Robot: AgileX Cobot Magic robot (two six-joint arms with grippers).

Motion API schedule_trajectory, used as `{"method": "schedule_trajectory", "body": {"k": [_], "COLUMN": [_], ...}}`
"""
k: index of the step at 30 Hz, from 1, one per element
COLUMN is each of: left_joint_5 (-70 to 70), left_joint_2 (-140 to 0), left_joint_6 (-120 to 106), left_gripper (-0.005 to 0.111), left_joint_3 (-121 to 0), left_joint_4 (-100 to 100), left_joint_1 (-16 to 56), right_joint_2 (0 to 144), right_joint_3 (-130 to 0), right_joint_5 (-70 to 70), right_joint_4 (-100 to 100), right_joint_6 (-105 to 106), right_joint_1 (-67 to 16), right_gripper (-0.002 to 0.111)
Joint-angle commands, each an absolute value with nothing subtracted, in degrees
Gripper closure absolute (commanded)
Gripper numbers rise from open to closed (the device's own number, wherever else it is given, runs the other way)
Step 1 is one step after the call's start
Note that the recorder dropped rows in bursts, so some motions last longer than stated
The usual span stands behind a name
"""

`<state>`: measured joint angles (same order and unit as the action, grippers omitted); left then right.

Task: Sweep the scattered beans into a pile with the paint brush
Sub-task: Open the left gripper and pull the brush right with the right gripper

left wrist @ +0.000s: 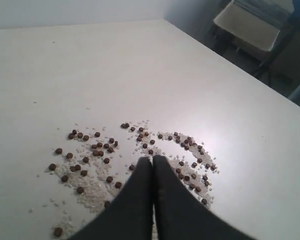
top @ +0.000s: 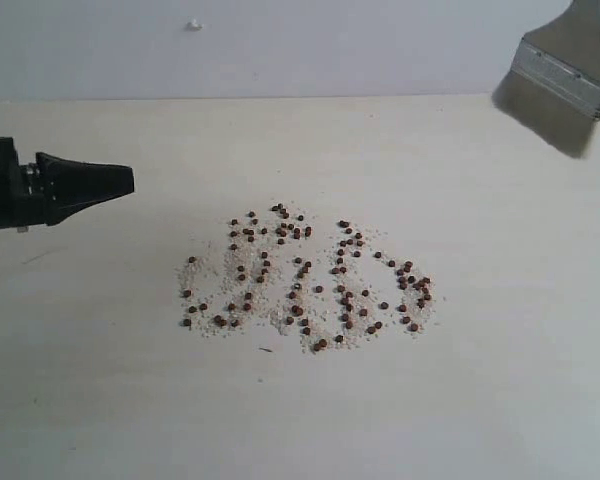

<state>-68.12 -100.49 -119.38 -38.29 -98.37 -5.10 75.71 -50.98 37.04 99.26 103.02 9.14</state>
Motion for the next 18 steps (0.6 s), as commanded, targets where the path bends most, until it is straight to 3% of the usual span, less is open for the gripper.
{"method": "schedule_trajectory", "body": {"k": [1, 8, 10, 11, 15, 18], "left_joint_5": [-68.19, -69.96, -69.96, -69.96, -69.96, -69.96], "left_joint_2": [-93.32, -80.41, -77.35, -74.99, -69.89, -69.33], "left_joint_6": [-120.28, -120.28, -120.28, -120.28, -117.99, -117.44], "left_gripper": [0.107, 0.107, 0.107, 0.107, 0.107, 0.107], "left_joint_3": [-34.08, -26.44, -24.0, -21.84, -17.21, -15.83], "left_joint_4": [-99.95, -99.95, -99.95, -99.95, -99.95, -99.95], "left_joint_1": [-8.89, -19.68, -21.68, -22.89, -23.46, -23.46], "right_joint_2": [75.13, 75.48, 75.32, 75.18, 75.86, 76.2], "right_joint_3": [-48.38, -51.84, -55.07, -58.48, -64.95, -65.23], "right_joint_5": [34.28, 25.39, 24.47, 26.16, 33.88, 31.2], "right_joint_4": [99.95, 99.95, 97.25, 87.0, 78.01, 77.06], "right_joint_6": [103.11, 102.04, 95.8, 83.05, 70.01, 66.23], "right_joint_1": [9.33, 9.33, 9.33, 9.33, 9.33, 9.33], "right_gripper": [0.108, 0.108, 0.108, 0.108, 0.108, 0.108]}}
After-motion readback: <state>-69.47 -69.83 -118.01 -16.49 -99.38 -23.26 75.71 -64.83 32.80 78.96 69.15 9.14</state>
